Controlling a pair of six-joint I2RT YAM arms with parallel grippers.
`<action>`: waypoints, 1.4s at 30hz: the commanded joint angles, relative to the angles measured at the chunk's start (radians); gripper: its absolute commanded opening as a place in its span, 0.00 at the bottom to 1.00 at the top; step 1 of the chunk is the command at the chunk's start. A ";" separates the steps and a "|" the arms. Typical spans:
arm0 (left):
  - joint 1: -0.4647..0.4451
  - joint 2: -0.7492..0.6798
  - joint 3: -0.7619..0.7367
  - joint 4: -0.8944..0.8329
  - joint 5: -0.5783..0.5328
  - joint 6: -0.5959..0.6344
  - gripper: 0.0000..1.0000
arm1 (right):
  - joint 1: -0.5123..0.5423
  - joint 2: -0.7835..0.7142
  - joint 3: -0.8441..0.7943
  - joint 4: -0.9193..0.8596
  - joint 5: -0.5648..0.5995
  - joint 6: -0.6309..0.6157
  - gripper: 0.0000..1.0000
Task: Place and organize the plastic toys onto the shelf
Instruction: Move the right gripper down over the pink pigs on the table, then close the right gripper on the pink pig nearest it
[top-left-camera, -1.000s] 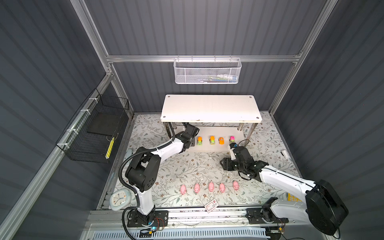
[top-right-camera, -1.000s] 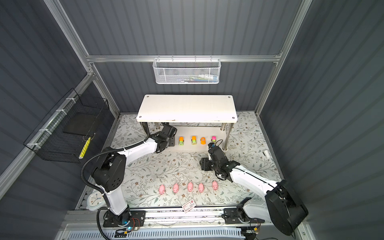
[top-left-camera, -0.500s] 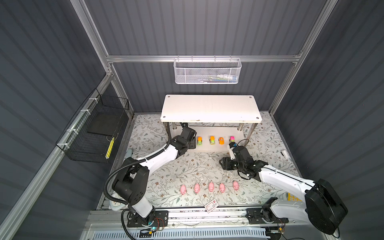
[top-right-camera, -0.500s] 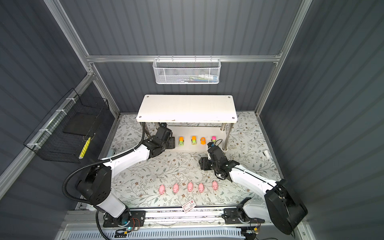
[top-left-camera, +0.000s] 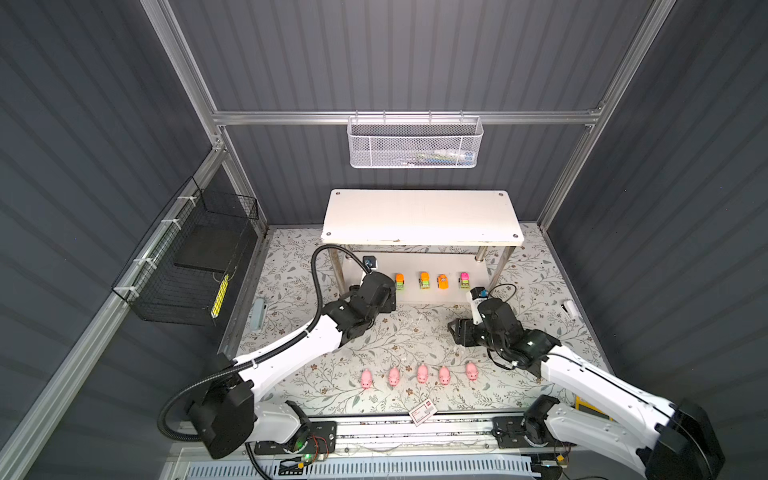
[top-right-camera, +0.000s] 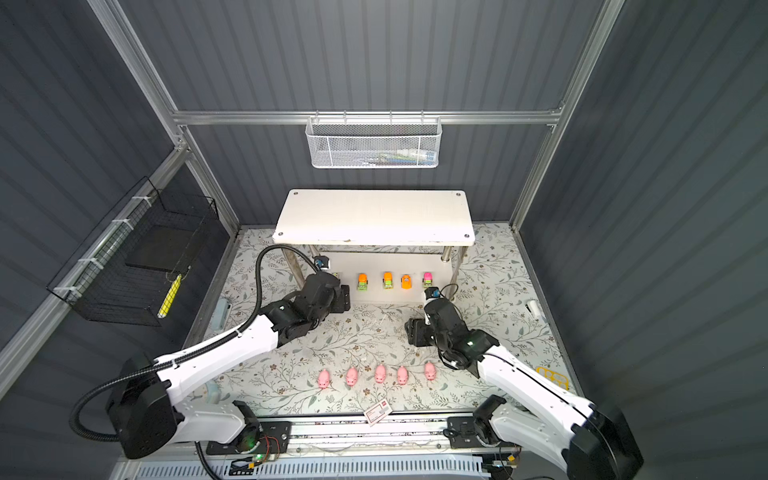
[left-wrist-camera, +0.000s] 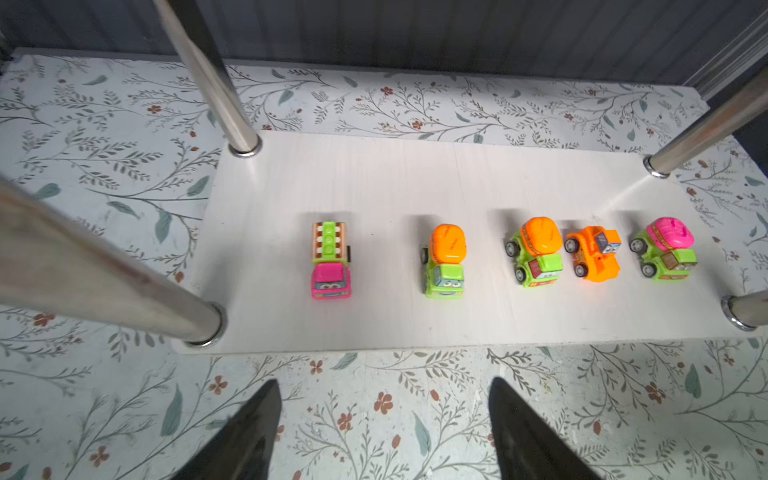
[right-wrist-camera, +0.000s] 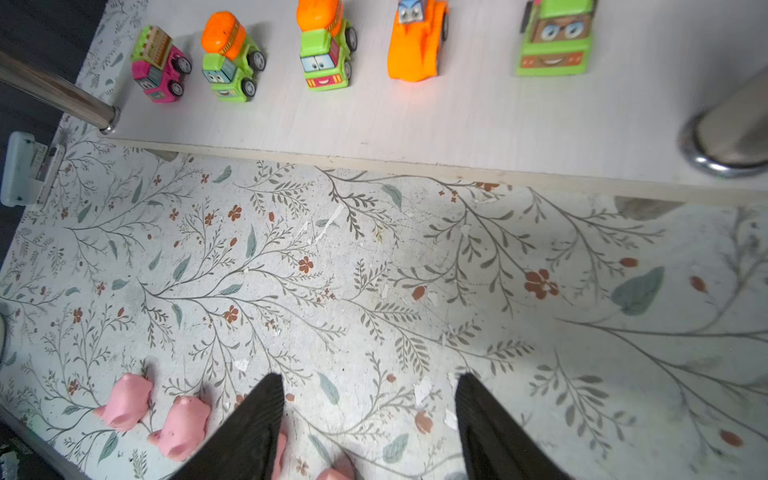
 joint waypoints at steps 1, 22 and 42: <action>-0.023 -0.089 -0.063 -0.019 -0.068 -0.034 0.79 | 0.020 -0.079 -0.027 -0.204 0.076 0.069 0.70; -0.038 -0.214 -0.146 0.013 -0.175 0.045 0.80 | 0.148 -0.018 -0.163 -0.272 0.068 0.270 0.69; -0.035 -0.164 -0.129 0.015 -0.197 0.051 0.79 | 0.175 0.125 -0.151 -0.192 0.063 0.262 0.38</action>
